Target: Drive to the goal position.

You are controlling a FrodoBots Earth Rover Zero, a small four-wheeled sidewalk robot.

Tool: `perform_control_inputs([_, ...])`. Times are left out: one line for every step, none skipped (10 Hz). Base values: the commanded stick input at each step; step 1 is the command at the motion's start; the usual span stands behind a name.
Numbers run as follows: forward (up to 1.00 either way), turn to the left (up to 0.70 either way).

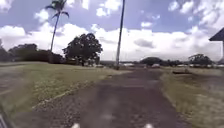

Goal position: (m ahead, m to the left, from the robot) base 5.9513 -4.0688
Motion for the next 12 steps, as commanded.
perform_control_inputs([0.7,0.0])
perform_control_inputs([0.7,0.0])
perform_control_inputs([0.7,0.0])
perform_control_inputs([0.7,0.0])
perform_control_inputs([0.7,-0.05])
perform_control_inputs([0.7,-0.26])
perform_control_inputs([0.7,-0.35])
perform_control_inputs([0.7,-0.35])
perform_control_inputs([0.7,-0.35])
perform_control_inputs([0.7,-0.35])
perform_control_inputs([0.7,-0.35])
perform_control_inputs([0.7,-0.35])
